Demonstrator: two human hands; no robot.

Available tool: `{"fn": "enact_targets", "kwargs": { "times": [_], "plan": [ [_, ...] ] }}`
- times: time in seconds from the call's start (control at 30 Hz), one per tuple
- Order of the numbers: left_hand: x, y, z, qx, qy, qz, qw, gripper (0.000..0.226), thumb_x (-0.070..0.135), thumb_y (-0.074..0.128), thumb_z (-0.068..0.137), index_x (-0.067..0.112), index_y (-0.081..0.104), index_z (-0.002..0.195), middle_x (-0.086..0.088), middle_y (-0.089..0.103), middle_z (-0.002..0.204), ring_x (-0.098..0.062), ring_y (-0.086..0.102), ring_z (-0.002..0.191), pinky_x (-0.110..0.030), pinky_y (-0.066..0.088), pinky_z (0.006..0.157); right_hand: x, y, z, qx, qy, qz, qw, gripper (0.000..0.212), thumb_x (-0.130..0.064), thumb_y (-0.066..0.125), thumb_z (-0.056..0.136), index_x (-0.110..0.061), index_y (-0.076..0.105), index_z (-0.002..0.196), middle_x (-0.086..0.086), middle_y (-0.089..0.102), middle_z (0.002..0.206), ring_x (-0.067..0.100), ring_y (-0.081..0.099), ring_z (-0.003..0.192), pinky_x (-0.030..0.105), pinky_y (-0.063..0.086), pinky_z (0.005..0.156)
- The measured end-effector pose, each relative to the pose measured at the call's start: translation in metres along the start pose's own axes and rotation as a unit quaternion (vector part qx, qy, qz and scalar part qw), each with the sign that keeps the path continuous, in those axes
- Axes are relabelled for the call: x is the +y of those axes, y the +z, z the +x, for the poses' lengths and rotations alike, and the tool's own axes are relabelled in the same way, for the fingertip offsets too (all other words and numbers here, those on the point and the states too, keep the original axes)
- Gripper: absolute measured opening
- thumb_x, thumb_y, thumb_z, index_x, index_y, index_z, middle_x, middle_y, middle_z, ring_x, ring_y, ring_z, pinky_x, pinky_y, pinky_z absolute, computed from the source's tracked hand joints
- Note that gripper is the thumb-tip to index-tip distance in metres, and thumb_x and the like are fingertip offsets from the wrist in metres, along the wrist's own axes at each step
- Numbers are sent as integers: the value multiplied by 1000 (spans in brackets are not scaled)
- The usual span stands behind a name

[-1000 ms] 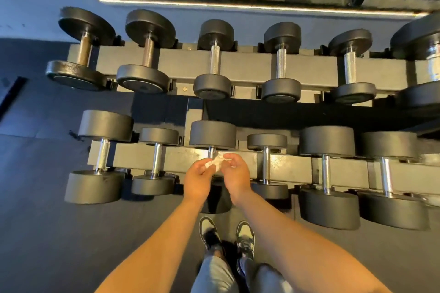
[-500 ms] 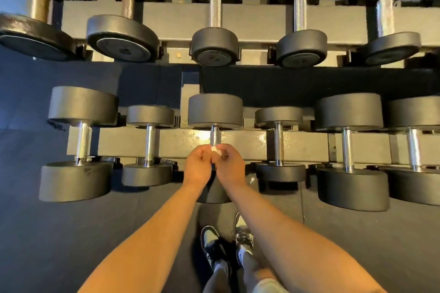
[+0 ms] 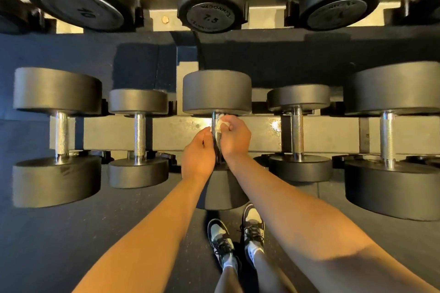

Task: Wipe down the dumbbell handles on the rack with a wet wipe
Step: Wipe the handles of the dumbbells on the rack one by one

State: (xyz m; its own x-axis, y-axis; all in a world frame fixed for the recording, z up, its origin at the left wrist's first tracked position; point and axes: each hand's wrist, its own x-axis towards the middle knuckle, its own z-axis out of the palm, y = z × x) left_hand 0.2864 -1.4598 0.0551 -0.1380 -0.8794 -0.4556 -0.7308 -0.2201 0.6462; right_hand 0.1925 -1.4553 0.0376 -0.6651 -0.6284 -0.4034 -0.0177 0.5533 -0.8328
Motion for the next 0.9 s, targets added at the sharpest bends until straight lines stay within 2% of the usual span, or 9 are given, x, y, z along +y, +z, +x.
{"fn": "enact_targets", "kwargs": {
  "times": [0.07, 0.13, 0.23, 0.37, 0.47, 0.57, 0.7, 0.83, 0.9],
  "plan": [
    [1, -1, -2, 11, 3, 9, 1000, 37, 40, 27, 108, 32, 63, 105, 10, 62, 85, -8, 60, 81, -30, 43, 65, 1, 0, -1, -17, -19, -9, 1000, 25, -6, 55, 97, -14, 70, 116, 2, 68, 116, 12, 61, 106, -2, 38, 78],
    [3, -1, -4, 16, -2, 14, 1000, 35, 41, 29, 108, 34, 63, 110, 11, 60, 86, -7, 57, 80, -29, 41, 65, 6, -4, -3, -45, -47, -44, 997, 24, -10, 59, 97, -14, 70, 118, 2, 69, 117, 13, 62, 107, 5, 41, 84],
    [3, -1, -4, 16, -6, 19, 1000, 35, 42, 31, 108, 36, 64, 118, 16, 58, 84, 0, 54, 75, -21, 39, 63, 15, -12, -4, -82, -52, -81, 992, 18, -12, 64, 95, -15, 71, 111, 0, 70, 110, 10, 62, 100, 4, 38, 77],
    [0, -1, -2, 14, -4, 21, 1000, 40, 45, 31, 108, 38, 60, 134, 15, 63, 109, -5, 55, 95, -27, 42, 78, 4, -13, 6, -54, -60, -41, 996, 22, -10, 61, 97, -14, 71, 116, -2, 69, 111, 4, 58, 100, -3, 36, 75],
    [-1, -1, -2, 7, -7, 15, 1000, 39, 43, 31, 108, 37, 60, 134, 14, 62, 108, -7, 54, 96, -27, 41, 80, -1, -7, 10, -47, -57, -46, 996, 19, -12, 59, 98, -14, 71, 113, -1, 69, 106, 6, 60, 96, -3, 38, 69],
    [-2, -1, -1, 4, -3, 29, 1000, 40, 41, 31, 109, 33, 62, 132, 11, 65, 105, -8, 57, 91, -24, 42, 71, 16, -9, 5, -75, -43, -99, 991, 12, -16, 64, 96, -14, 71, 105, -2, 70, 100, 8, 63, 94, 2, 37, 70],
    [-4, -2, -1, -1, -6, 14, 1000, 41, 40, 29, 108, 35, 62, 132, 9, 70, 113, -9, 62, 98, -32, 51, 85, 20, -13, 4, -90, -23, -92, 991, 13, -15, 64, 96, -15, 71, 107, -1, 70, 103, 8, 63, 94, 5, 39, 74],
    [-1, -3, -2, 5, -6, 11, 1000, 38, 37, 31, 109, 36, 65, 125, 15, 66, 97, 2, 59, 84, -22, 46, 74, -1, -8, 12, -55, -24, -28, 998, 14, -15, 58, 99, -15, 68, 109, -9, 65, 97, -1, 58, 87, -1, 38, 70],
    [-3, -2, -2, 9, -6, 17, 1000, 37, 38, 32, 109, 36, 65, 126, 17, 64, 93, 6, 57, 81, -21, 45, 71, 5, -8, 7, -72, -22, -40, 996, 8, -14, 58, 99, -16, 66, 102, -7, 64, 93, 0, 58, 83, 3, 40, 67]
  ]
}}
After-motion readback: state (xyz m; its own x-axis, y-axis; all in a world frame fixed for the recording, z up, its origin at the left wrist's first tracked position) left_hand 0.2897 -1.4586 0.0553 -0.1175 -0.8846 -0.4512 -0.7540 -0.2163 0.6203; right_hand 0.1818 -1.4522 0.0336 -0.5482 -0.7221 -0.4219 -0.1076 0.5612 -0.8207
